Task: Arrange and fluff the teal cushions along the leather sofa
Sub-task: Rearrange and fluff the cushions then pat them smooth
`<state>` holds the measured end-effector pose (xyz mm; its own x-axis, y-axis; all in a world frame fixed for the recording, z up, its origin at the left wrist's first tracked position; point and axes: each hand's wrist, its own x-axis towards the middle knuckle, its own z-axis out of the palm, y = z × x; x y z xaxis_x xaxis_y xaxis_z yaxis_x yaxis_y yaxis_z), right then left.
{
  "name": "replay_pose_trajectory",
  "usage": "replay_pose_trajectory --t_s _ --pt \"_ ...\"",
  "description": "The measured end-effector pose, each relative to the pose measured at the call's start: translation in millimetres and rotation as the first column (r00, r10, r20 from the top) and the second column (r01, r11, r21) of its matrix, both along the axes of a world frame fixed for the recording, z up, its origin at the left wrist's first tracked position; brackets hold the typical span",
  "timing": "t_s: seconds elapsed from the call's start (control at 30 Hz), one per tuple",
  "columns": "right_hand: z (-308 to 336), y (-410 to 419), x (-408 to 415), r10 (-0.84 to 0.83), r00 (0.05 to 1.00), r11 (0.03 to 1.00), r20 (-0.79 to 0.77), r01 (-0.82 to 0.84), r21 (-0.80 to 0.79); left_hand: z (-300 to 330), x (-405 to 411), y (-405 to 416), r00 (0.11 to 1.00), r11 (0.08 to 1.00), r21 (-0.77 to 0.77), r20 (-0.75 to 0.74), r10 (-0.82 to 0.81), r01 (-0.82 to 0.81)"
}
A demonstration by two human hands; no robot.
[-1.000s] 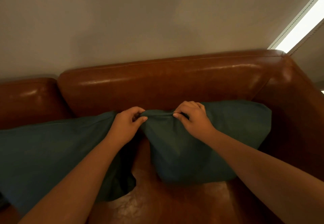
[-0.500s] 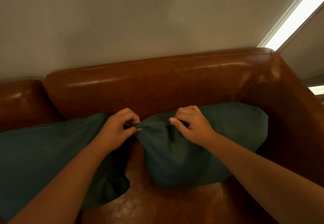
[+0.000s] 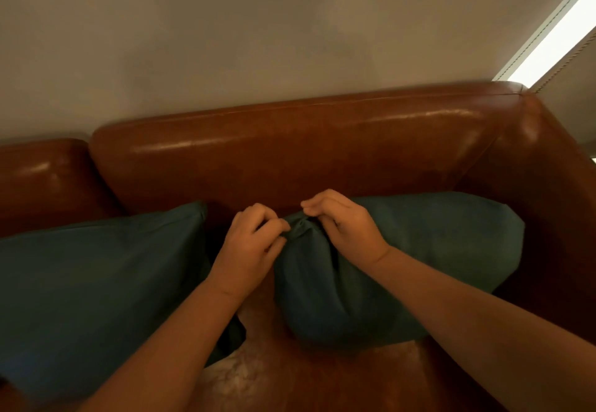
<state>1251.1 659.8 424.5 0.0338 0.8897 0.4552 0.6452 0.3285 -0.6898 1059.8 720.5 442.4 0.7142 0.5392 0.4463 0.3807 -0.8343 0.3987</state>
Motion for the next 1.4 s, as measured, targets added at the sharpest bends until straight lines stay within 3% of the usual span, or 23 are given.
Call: replay_pose_trajectory --t_s 0.1,0.17,0.23,0.33,0.5,0.67,0.8,0.9,1.0,1.13,1.23,1.4 --pt "-2.6 -1.7 -3.0 -0.011 1.000 1.000 -0.009 0.011 0.013 11.5 1.2 3.6 0.998 0.948 -0.313 0.051 -0.037 0.051" --pt "0.2 0.3 -3.0 -0.011 1.000 1.000 0.019 0.011 0.011 21.6 2.2 7.8 0.985 0.852 -0.524 0.149 0.089 0.002" --pt "3.1 2.0 -2.2 -0.037 0.997 0.999 0.067 0.037 0.015 28.6 5.0 15.3 0.988 0.762 -0.643 0.055 0.141 -0.073" --pt "4.8 1.4 -1.8 -0.067 0.993 0.997 0.096 0.063 0.036 35.5 12.1 17.7 0.992 0.663 -0.741 -0.118 0.032 -0.110" --pt "2.7 6.2 -11.9 -0.119 0.992 0.992 0.033 0.118 0.046 39.5 33.4 8.1 0.957 0.761 -0.590 -0.252 0.146 -0.271" --pt "3.4 9.1 -16.1 -0.201 0.978 0.979 -0.062 0.203 0.018 33.9 44.3 4.2 0.942 0.738 -0.585 -0.218 0.256 -0.336" --pt "0.7 5.5 -16.2 -0.183 0.969 0.982 -0.169 0.172 -0.073 38.2 31.9 18.9 0.947 0.747 -0.589 -0.265 0.180 -0.307" --pt "-1.7 0.3 -3.5 -0.283 0.918 0.948 -0.277 0.224 -0.226 50.1 12.8 41.7 0.927 0.787 -0.536 -0.357 0.117 -0.306" --pt "-2.4 -3.4 3.0 -0.256 0.938 0.952 -0.233 0.203 -0.227 54.2 4.1 55.5 0.868 0.840 -0.480 -0.497 -0.021 -0.254" --pt "-3.0 -2.5 7.6 -0.210 0.963 0.971 -0.171 0.185 -0.149 54.0 -4.9 72.4 0.925 0.879 -0.406 -0.368 0.092 -0.249" --pt "3.2 4.6 12.6 -0.230 0.959 0.969 -0.168 0.209 -0.135 54.6 -18.0 72.6 0.959 0.855 -0.475 -0.272 0.079 -0.206" --pt "3.3 3.6 14.0 -0.154 0.979 0.975 -0.130 0.130 -0.179 37.4 -12.2 47.3 0.945 0.880 -0.448 -0.328 0.001 -0.157"
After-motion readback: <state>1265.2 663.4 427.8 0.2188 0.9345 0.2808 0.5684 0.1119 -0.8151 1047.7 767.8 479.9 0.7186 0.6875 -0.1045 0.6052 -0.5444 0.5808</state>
